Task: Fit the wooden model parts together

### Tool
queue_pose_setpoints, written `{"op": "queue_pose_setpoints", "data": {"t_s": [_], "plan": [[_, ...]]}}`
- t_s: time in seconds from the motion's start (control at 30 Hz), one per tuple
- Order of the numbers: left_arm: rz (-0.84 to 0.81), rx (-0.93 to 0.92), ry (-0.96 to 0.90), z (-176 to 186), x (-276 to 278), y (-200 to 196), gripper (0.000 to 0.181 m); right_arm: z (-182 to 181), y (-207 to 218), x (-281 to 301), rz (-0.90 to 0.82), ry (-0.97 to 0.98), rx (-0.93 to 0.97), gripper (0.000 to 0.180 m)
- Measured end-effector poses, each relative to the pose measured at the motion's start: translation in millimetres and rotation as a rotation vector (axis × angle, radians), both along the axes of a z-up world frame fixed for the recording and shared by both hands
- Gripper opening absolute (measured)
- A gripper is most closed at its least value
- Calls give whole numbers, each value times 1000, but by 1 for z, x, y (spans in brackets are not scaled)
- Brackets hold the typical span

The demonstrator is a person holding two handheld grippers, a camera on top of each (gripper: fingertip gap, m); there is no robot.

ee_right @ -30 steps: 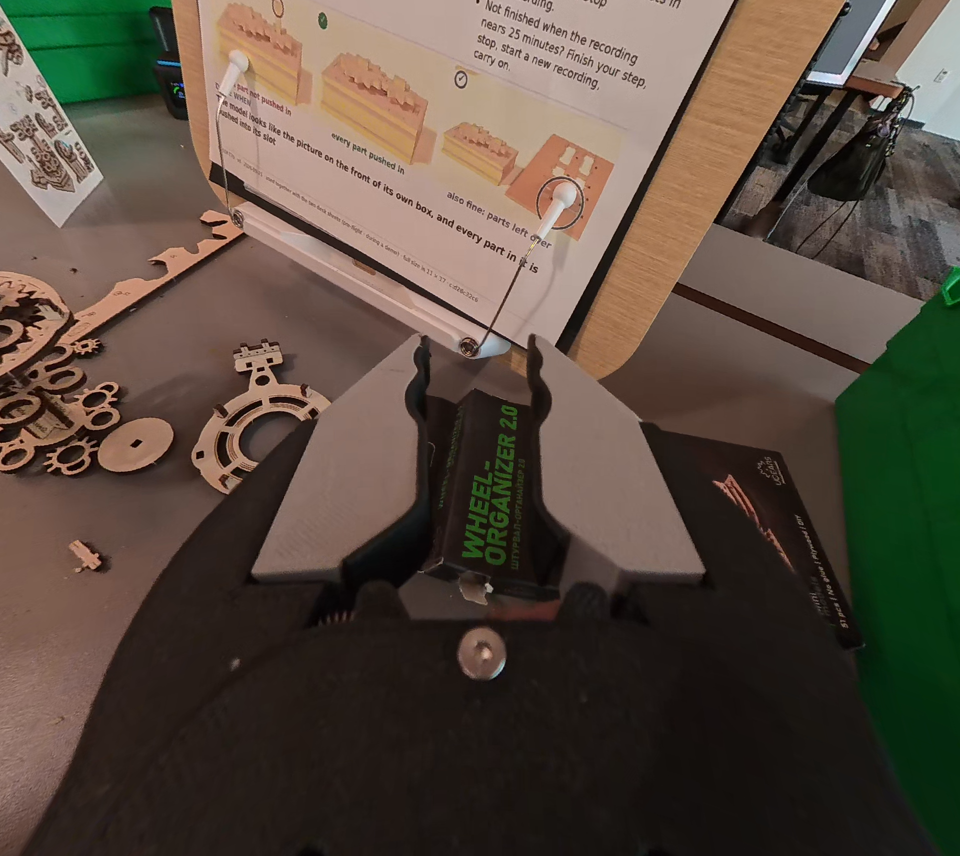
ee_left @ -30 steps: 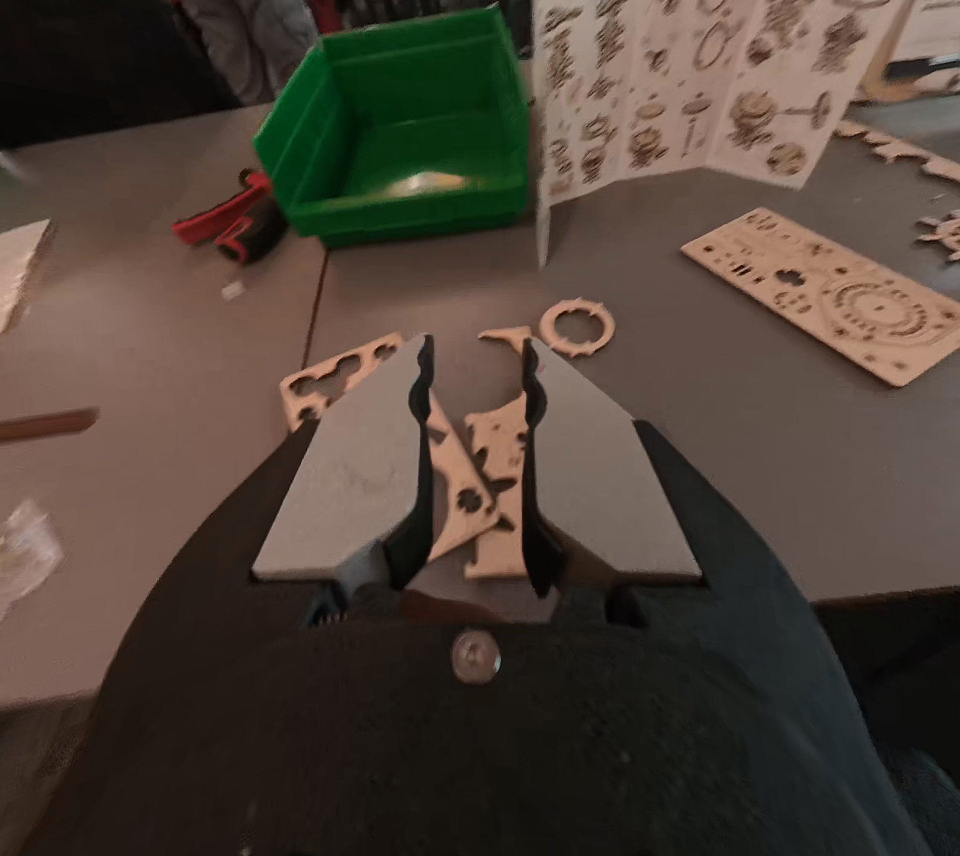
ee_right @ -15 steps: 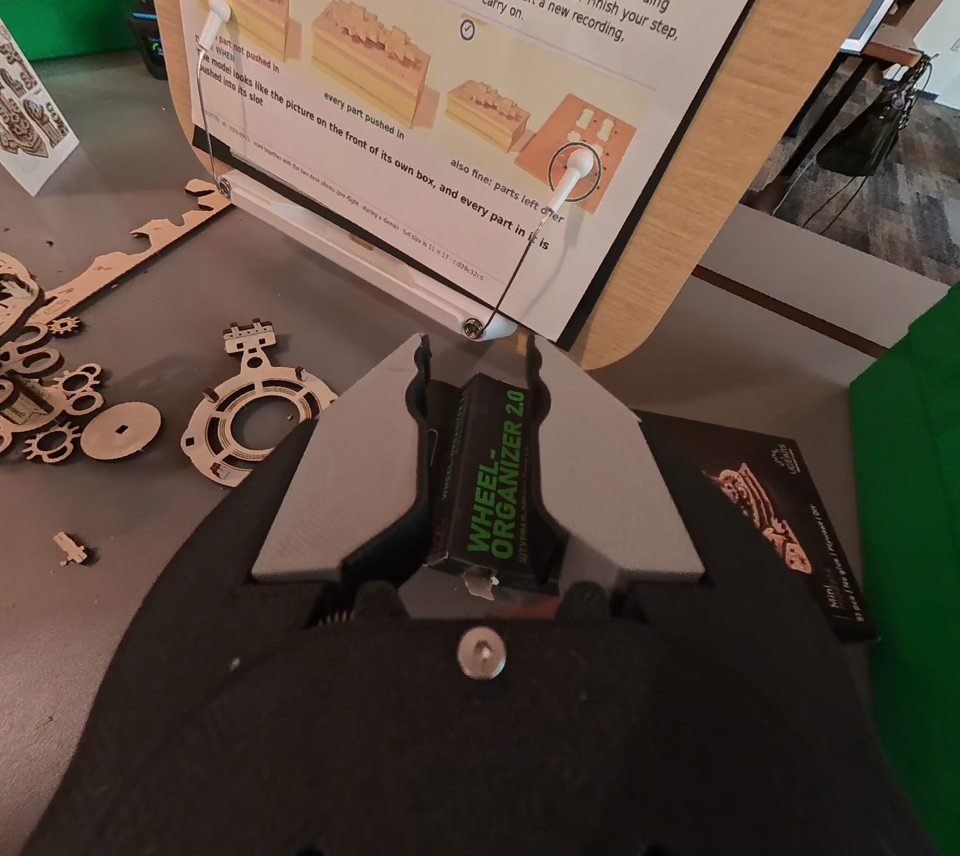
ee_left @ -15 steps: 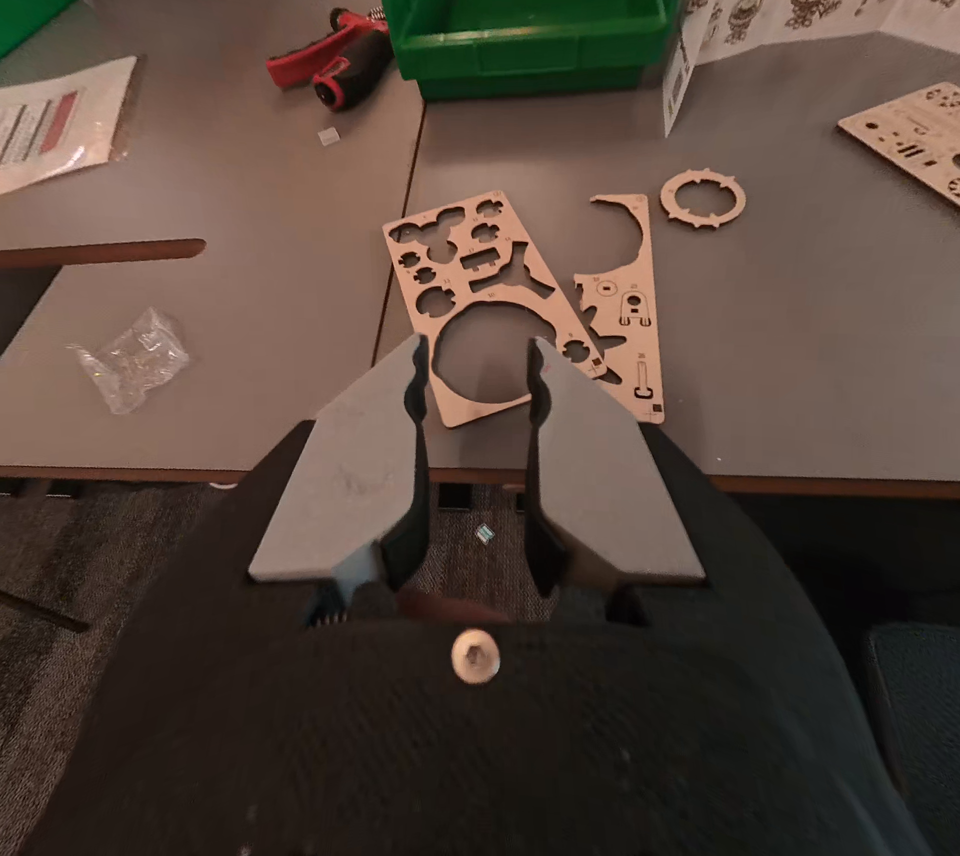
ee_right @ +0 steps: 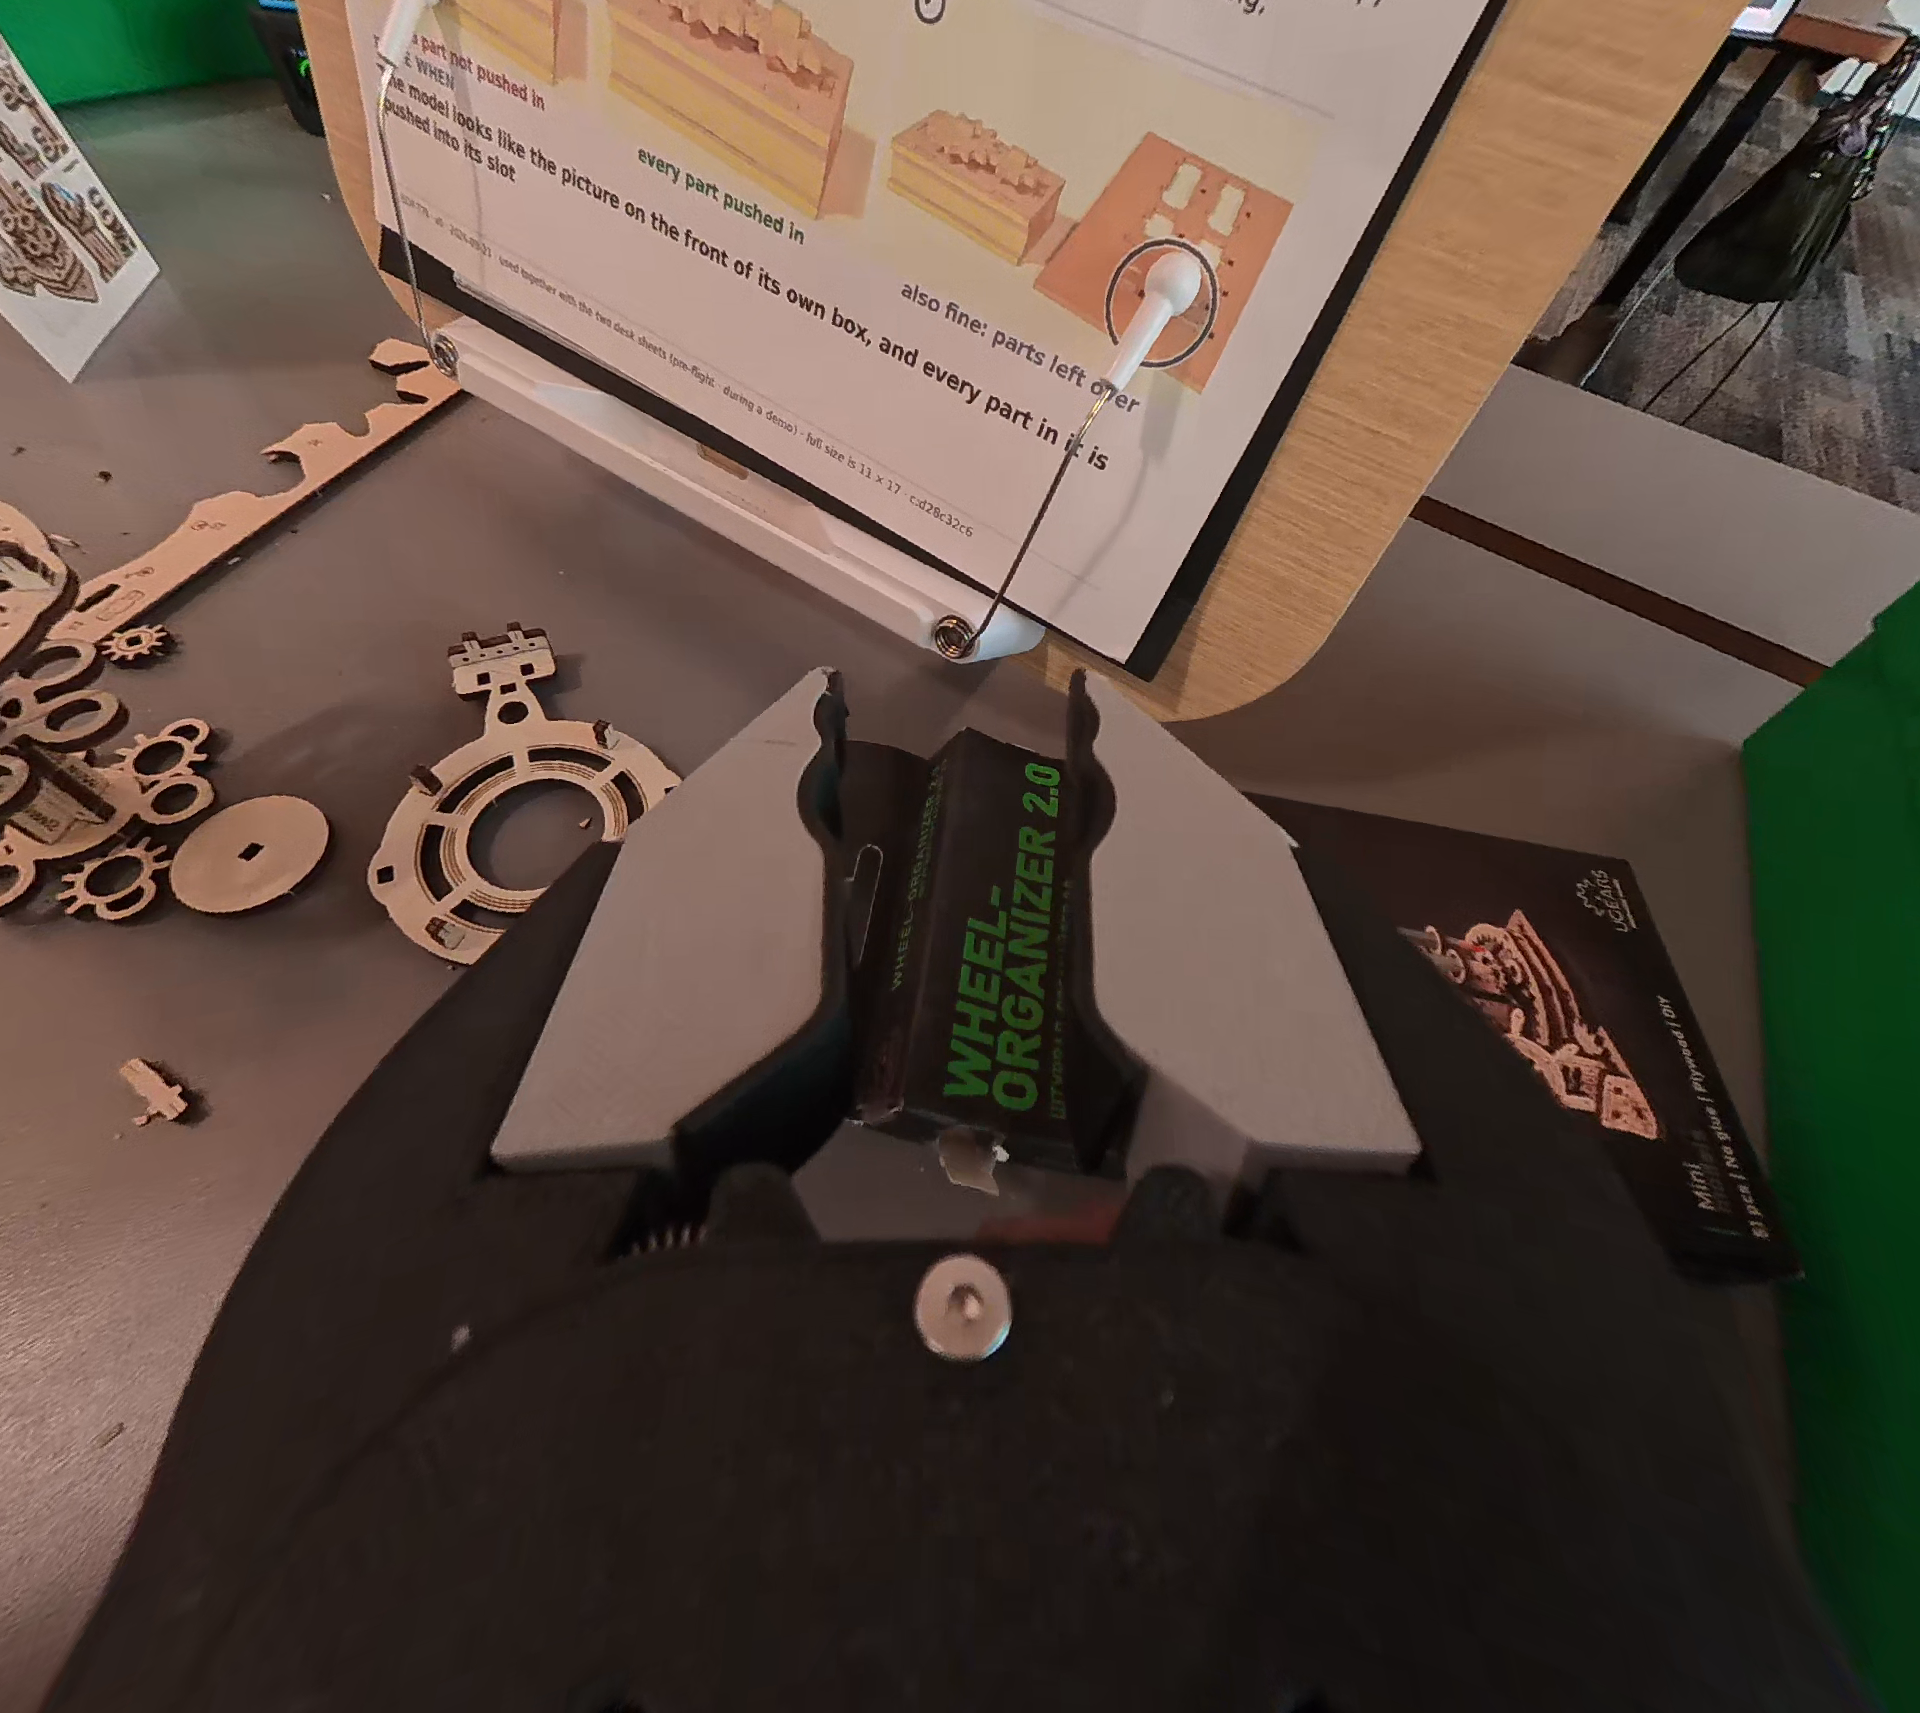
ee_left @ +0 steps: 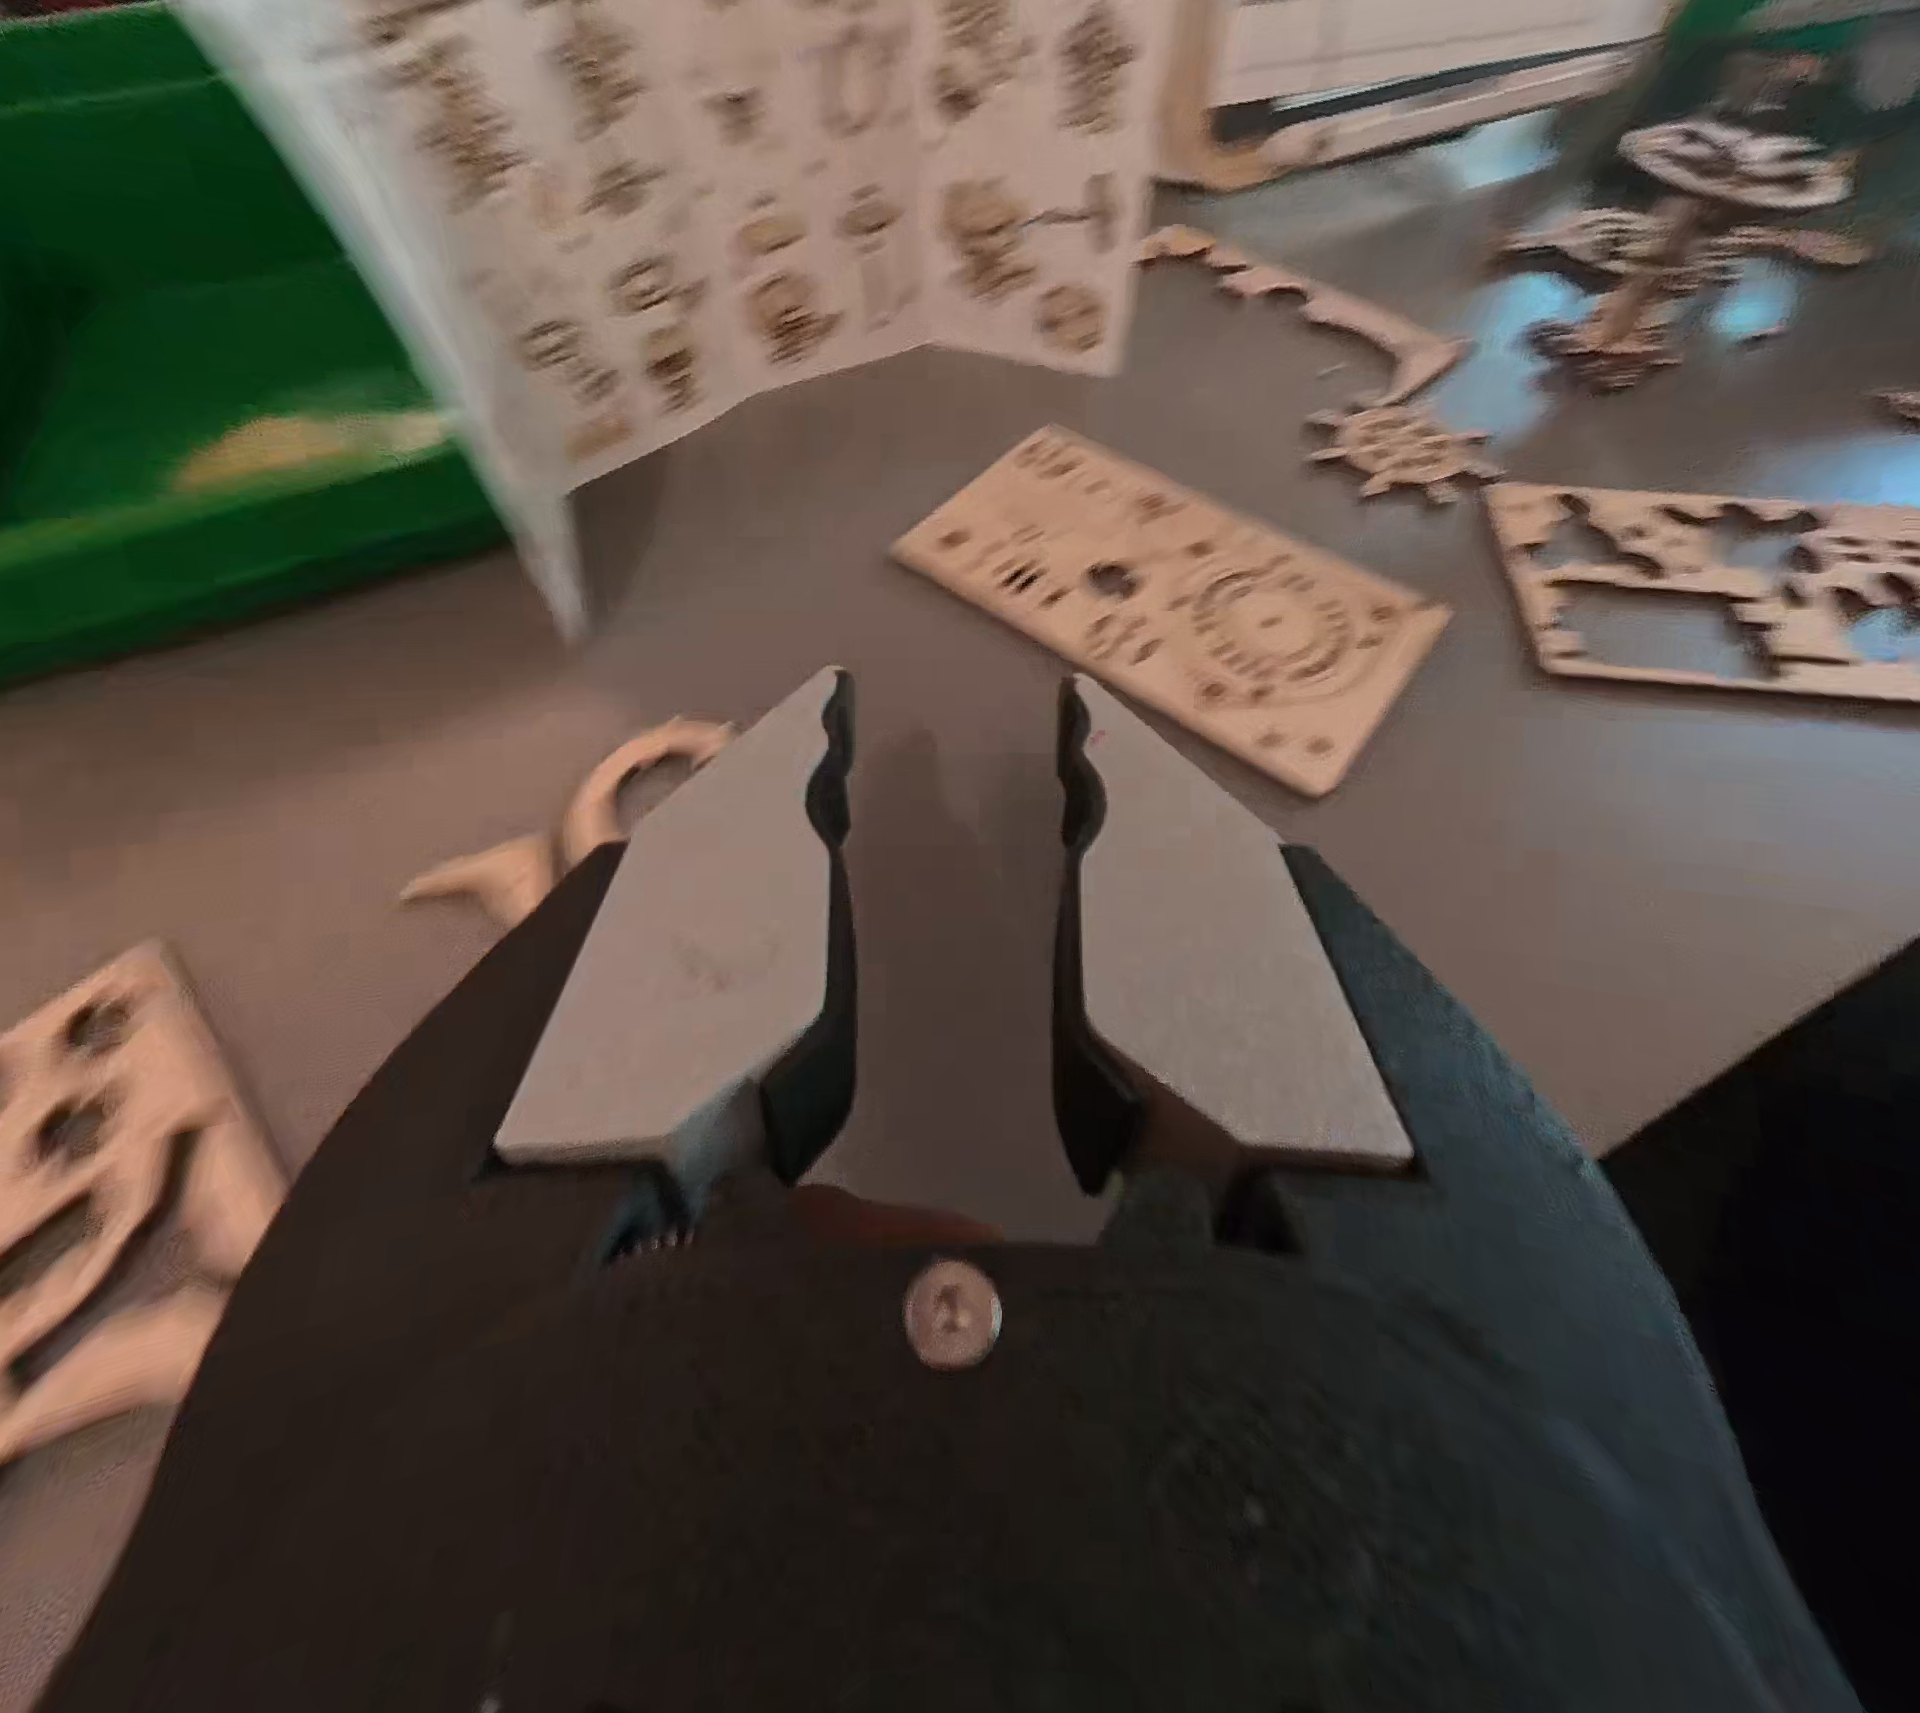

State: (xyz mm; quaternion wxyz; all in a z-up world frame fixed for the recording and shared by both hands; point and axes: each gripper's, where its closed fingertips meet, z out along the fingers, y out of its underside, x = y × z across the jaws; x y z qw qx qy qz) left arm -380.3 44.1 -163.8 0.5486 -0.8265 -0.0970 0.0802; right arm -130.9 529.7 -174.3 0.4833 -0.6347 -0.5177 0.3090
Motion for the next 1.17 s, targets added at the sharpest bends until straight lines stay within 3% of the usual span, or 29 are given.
{"op": "queue_pose_setpoints", "data": {"t_s": [0.3, 0.5, 0.8, 1.17], "plan": [[-386, 82, 122, 48, 74, 171, 29, -3, -5, -2, 27, -34, 4, 43], [-469, 76, 123, 32, 82, 250, 29, -5, -4, -2, 23, -62, 33, 45], [-390, 64, 156, -1, 58, 252, 26, -12, 0, -5, 30, -89, 25, 42], [-347, 66, 120, -3, 52, 253, 26, -16, 2, -2, -2, -124, 65, 41]]}}
